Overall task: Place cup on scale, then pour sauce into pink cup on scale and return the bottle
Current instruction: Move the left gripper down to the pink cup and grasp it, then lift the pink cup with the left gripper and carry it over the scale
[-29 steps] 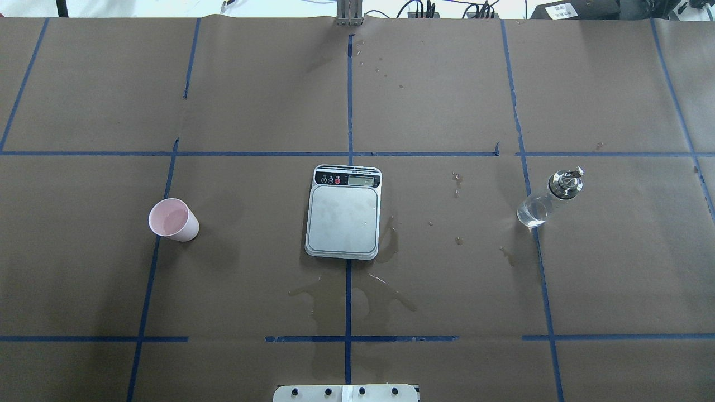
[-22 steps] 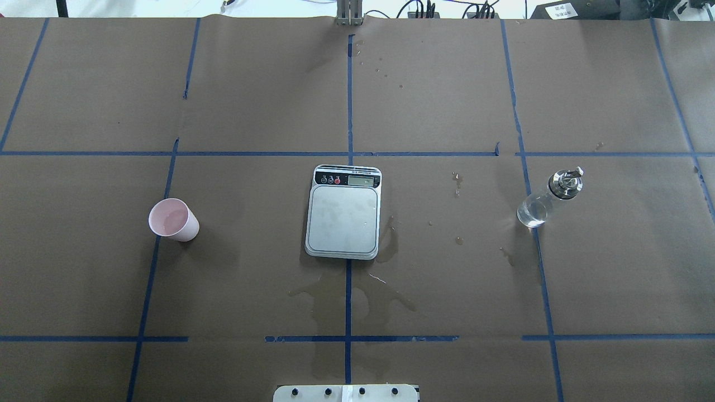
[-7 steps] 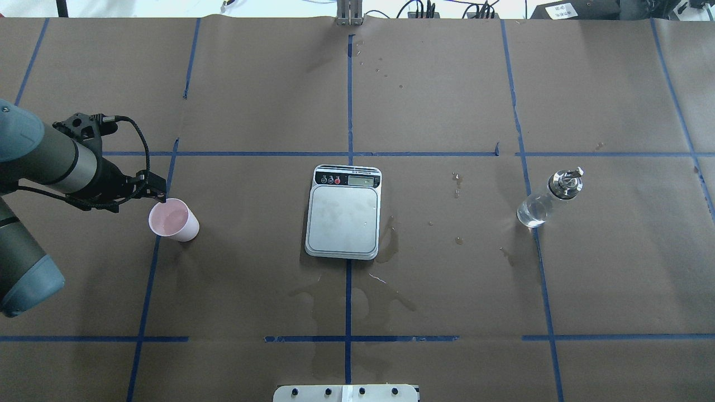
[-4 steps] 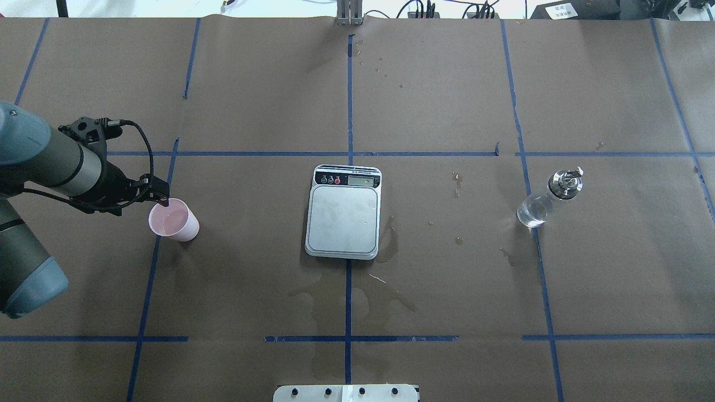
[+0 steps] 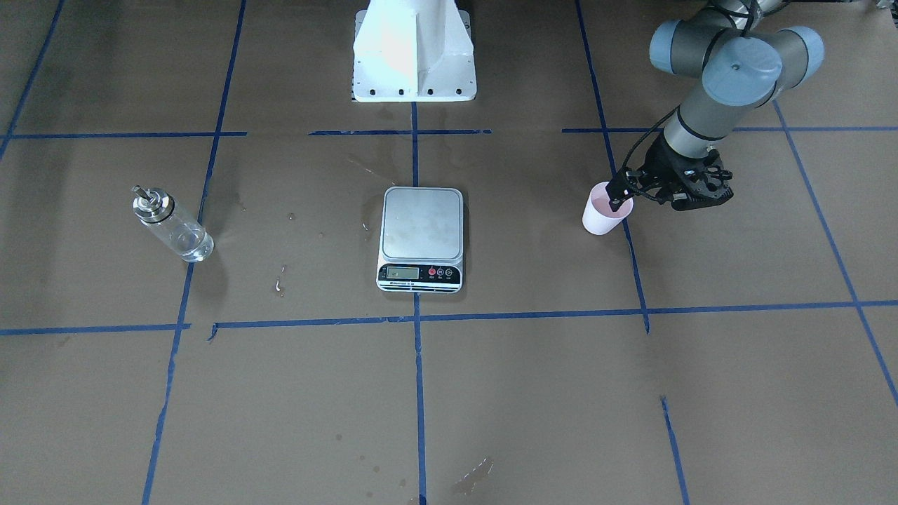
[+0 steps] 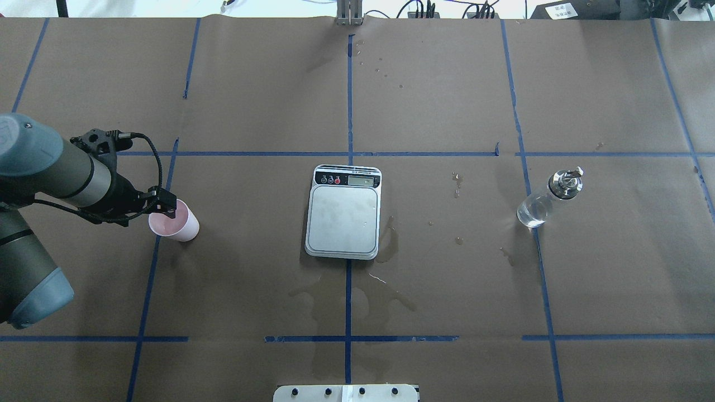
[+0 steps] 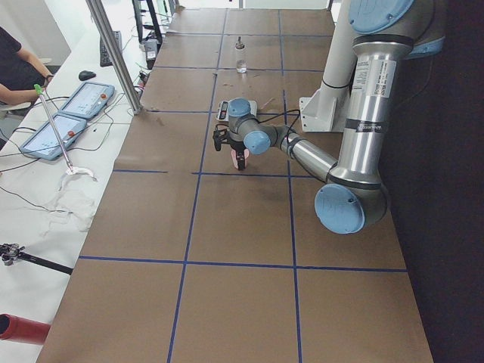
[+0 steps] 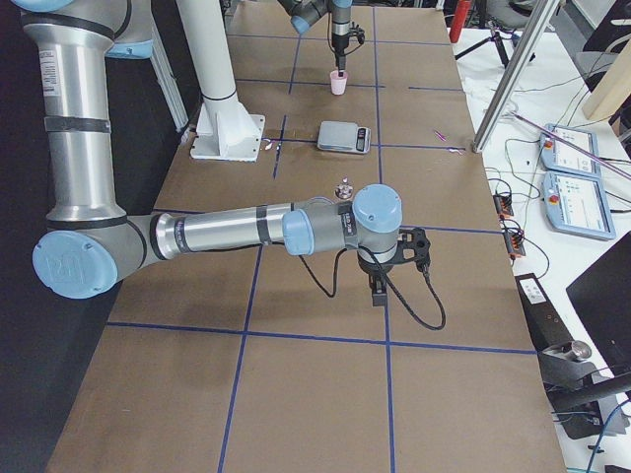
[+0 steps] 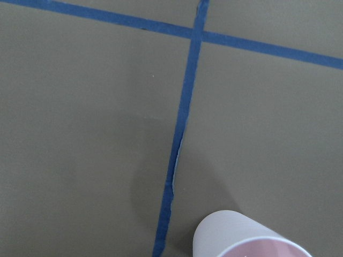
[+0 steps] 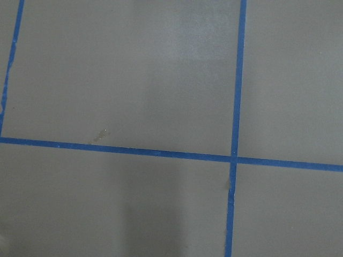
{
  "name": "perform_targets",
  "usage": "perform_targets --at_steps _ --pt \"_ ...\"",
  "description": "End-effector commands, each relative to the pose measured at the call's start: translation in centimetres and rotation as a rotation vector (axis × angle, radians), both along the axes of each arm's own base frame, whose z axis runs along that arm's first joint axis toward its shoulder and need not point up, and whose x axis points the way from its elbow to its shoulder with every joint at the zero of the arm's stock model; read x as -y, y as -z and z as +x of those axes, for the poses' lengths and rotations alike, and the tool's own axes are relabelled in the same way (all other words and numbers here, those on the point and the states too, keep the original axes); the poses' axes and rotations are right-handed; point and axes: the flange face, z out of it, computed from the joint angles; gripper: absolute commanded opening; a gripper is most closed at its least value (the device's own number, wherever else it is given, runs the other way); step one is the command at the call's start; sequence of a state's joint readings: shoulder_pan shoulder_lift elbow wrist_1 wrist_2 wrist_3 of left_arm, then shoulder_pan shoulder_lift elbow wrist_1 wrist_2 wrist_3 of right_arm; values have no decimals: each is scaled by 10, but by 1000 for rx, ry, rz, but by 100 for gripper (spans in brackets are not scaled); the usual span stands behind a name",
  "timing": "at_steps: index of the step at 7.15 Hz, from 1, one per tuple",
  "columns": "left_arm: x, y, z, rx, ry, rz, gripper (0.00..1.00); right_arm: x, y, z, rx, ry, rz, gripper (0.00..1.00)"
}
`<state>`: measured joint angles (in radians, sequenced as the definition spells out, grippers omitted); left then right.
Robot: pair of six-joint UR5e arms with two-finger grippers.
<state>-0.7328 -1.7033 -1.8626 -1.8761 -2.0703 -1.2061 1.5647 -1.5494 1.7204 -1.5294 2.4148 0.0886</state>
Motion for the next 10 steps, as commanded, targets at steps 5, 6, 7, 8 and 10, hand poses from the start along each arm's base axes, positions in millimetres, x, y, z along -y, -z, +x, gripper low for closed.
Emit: perform_targets --at_steps 5,6,7,8,10 --pt "-5 -1 10 7 -19 -8 0 1 0 0 -1 1 0 100" --pt "-5 4 10 -2 -20 -4 0 1 -1 0 -1 1 -1 100" --pt "-7 14 6 -13 -17 3 0 1 0 0 1 1 -1 100" --pt "-13 36 -4 -4 -15 -5 0 1 -1 0 1 0 -6 100" --pt "1 131 11 43 -11 -45 0 1 -1 0 1 1 -3 100"
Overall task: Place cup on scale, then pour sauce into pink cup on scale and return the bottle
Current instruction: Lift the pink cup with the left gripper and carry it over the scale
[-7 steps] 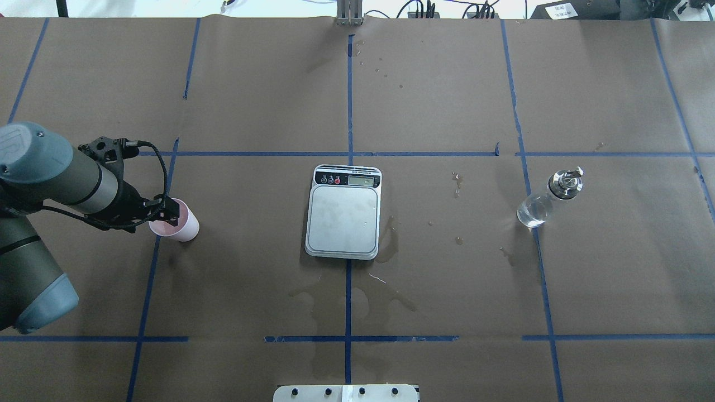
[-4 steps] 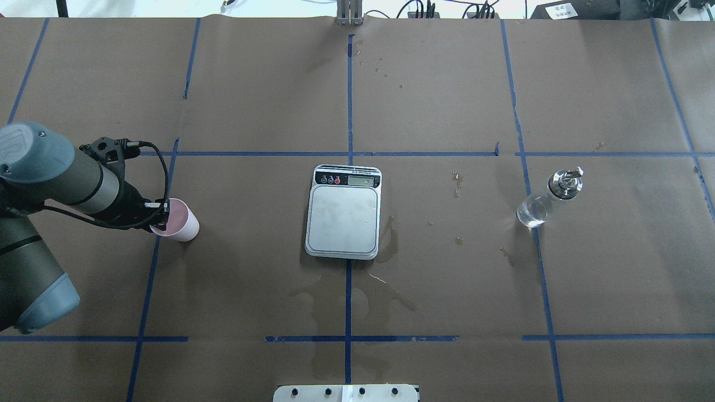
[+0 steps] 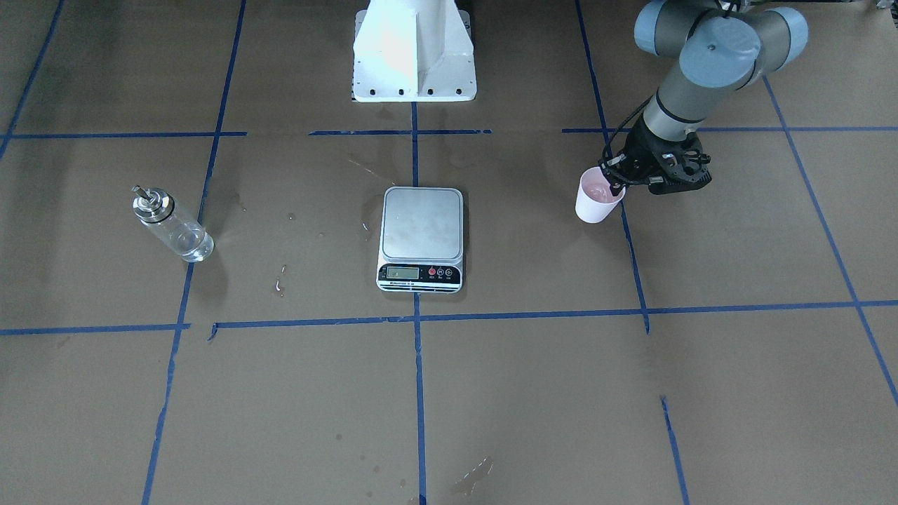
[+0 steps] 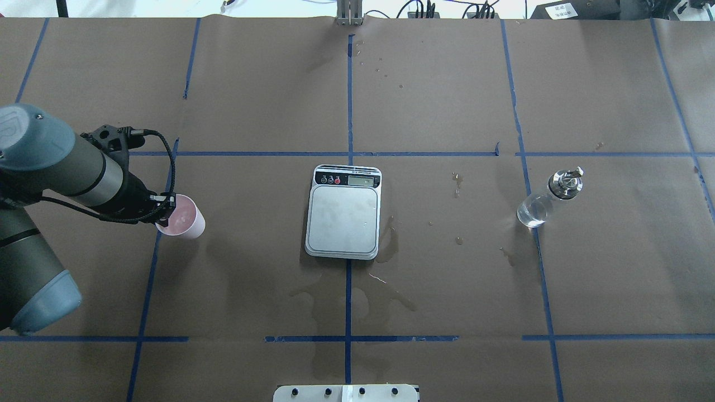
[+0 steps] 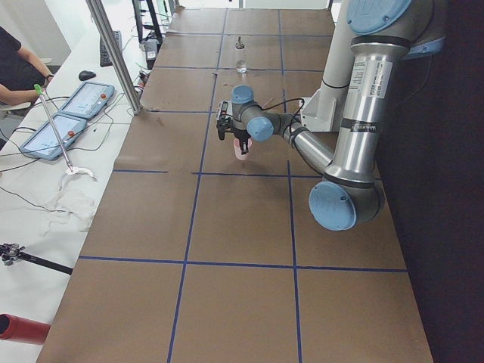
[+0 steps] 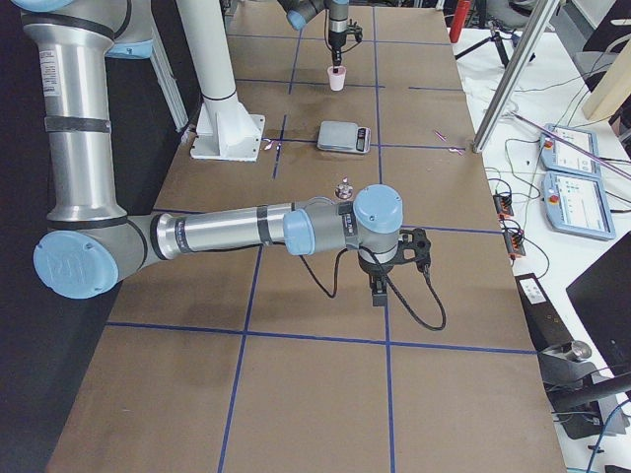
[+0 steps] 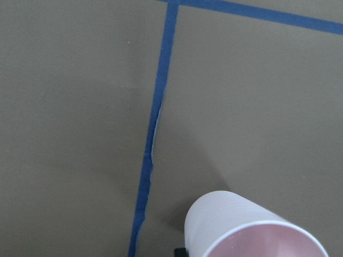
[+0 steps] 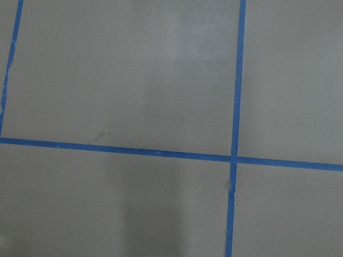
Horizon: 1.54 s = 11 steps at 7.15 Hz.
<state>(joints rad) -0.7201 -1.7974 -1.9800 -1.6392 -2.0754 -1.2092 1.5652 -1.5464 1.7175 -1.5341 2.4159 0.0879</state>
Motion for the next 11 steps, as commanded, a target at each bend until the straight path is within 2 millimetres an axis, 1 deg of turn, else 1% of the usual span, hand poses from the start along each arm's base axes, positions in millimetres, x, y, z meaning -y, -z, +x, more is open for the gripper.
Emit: perform_targets --at_steps 1,2,3,4,5,6,7,8,10,11 --pt "13 104 16 4 14 -23 0 0 3 0 -1 0 10 100" --pt "16 137 22 -41 69 -56 0 1 4 0 -1 0 10 100" --pt "21 169 34 -75 118 -100 0 0 1 0 -1 0 6 100" --pt "28 188 62 -82 167 -179 0 0 2 0 0 1 6 100" --pt "31 211 106 -70 189 -243 0 0 3 0 0 1 7 100" --pt "25 223 138 -58 193 -270 0 0 3 0 0 1 4 100" --pt "13 219 165 -64 209 -257 0 0 2 0 2 1 3 100" --pt "14 210 177 -52 206 -262 0 0 2 0 0 1 3 100" --pt "11 207 185 -51 191 -259 0 1 4 0 2 0 6 100" --pt "13 203 188 -43 187 -258 0 1 3 0 2 0 6 100"
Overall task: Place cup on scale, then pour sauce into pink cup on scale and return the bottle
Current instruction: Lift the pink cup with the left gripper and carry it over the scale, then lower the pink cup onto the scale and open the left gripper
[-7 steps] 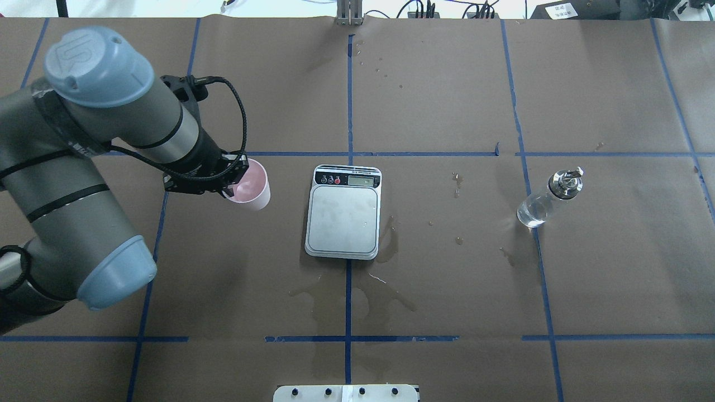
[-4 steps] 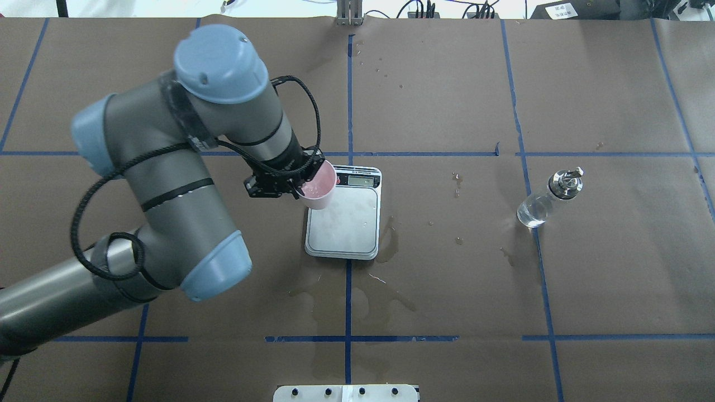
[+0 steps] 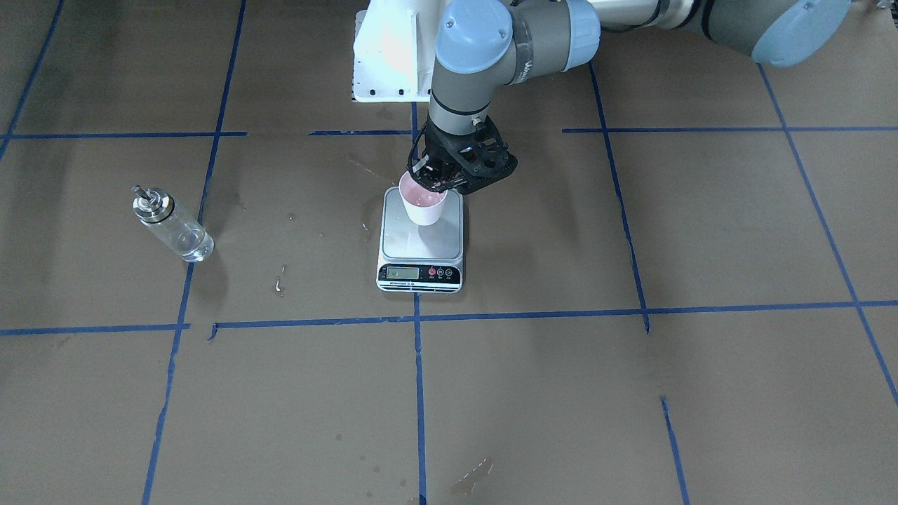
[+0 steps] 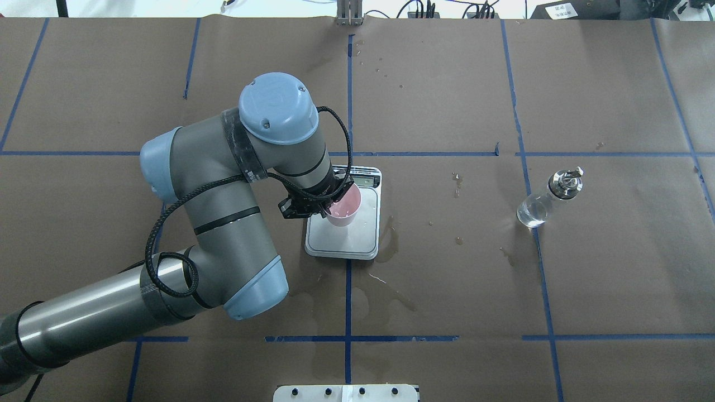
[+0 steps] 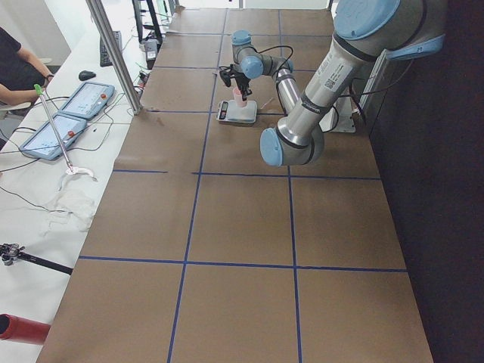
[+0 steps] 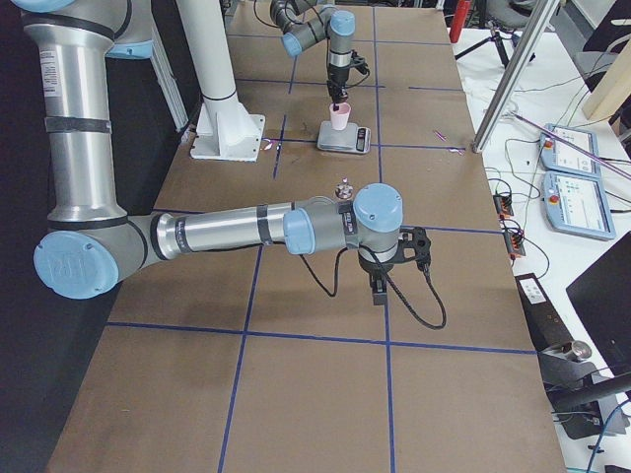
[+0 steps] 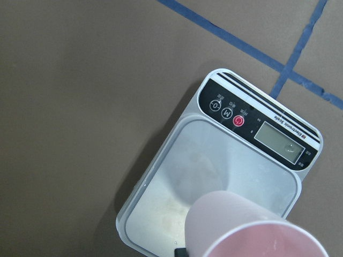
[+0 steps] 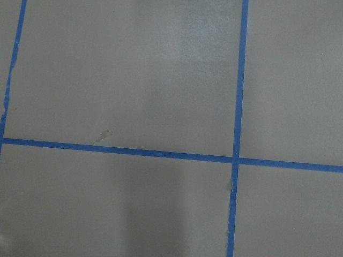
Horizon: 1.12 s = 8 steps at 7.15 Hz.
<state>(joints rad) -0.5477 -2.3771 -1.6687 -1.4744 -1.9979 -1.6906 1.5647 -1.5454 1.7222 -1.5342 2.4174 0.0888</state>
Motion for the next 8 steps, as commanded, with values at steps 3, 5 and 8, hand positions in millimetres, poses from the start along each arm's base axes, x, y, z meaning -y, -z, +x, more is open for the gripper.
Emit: perform_targets --at_steps 3,5,8 --pt "5 -15 16 -2 -13 5 0 0 1 0 7 1 4 100" --pt "5 -16 16 -5 -15 9 1 0 1 0 10 2 2 100" --pt "6 -14 14 -22 -14 23 96 0 0 -1 21 4 -7 100"
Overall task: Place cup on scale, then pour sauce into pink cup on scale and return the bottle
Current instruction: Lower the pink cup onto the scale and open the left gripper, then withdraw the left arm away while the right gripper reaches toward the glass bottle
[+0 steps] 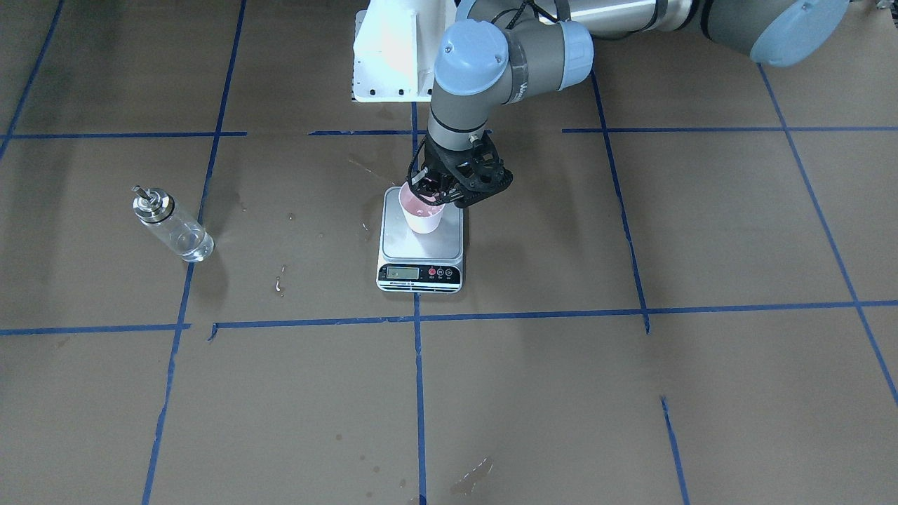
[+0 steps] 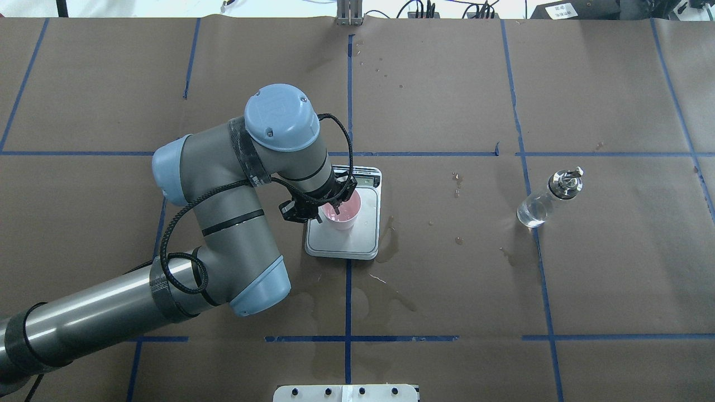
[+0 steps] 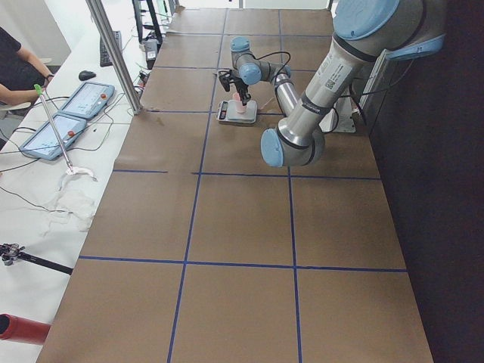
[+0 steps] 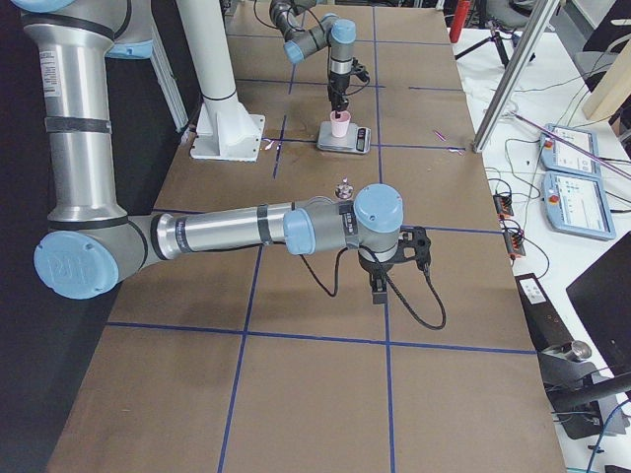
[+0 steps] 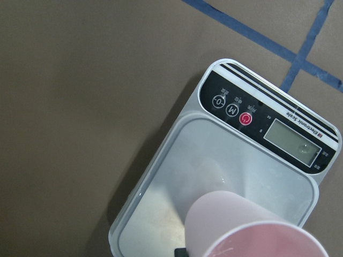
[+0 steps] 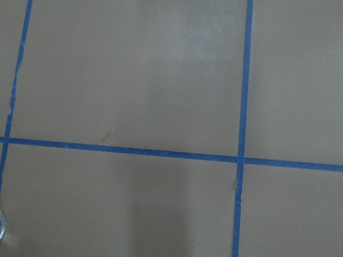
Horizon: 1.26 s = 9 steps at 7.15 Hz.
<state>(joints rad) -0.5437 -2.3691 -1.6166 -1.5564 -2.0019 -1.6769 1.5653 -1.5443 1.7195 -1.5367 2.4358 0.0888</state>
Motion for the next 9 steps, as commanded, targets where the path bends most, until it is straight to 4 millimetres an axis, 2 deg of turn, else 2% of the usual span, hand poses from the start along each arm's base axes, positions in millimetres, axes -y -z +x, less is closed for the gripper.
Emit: perform_targets --at_steps 1,2,3,4,5,6,7,8,9 --pt "-1 5 -5 -9 5 8 100 1 3 -1 3 1 2 100" --pt "-4 14 -15 -21 -3 29 100 3 7 0 6 0 8 100" --pt "-7 25 -35 -5 -14 49 100 1 14 0 6 0 19 100" --pt "-7 47 -77 -10 -13 94 100 -4 35 1 6 -5 7 100" --pt "-6 57 -102 -17 -15 123 100 -18 71 1 4 -26 -9 100" --pt "4 54 -119 -17 -1 136 100 -36 111 -4 21 -75 -26 100" --pt "3 48 -145 -37 -13 164 100 -58 138 -27 42 -93 -54 100" --pt "-1 52 -189 -84 -4 209 100 -75 170 -53 66 -132 -111 100" --pt "7 50 -217 -94 5 236 100 -94 194 -71 71 -147 -125 100"
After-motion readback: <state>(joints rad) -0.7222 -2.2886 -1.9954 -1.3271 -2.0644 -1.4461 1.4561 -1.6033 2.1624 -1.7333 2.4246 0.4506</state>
